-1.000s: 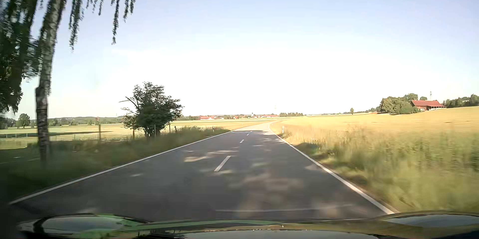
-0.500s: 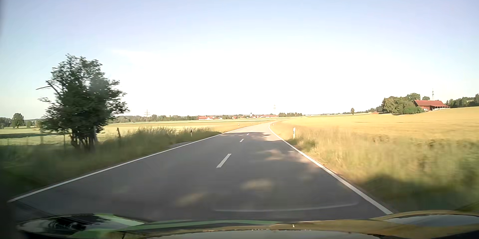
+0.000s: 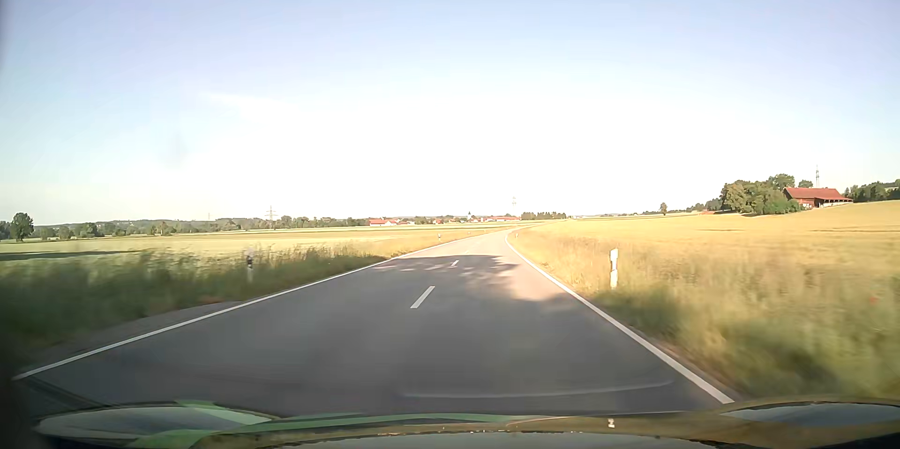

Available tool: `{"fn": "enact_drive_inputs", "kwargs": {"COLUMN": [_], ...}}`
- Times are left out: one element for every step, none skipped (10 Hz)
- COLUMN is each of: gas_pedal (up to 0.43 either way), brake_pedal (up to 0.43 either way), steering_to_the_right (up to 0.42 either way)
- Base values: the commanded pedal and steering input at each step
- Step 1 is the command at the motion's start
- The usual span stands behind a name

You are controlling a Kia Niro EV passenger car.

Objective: Follow the waypoints while adhering to traffic rules and regulations

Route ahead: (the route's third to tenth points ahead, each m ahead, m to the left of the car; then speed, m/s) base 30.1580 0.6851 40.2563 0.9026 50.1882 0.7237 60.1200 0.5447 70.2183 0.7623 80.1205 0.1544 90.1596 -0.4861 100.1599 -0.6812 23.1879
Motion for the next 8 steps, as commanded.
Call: {"fn": "enact_drive_inputs", "kwargs": {"gas_pedal": [0.177,0.189,0.189,0.197,0.197,0.209,0.22,0.22], "brake_pedal": [0.0,0.0,0.0,0.0,0.0,0.0,0.0,0.0], "steering_to_the_right": [0.0,0.0,0.0,0.0,0.0,0.0,0.0,0.002]}}
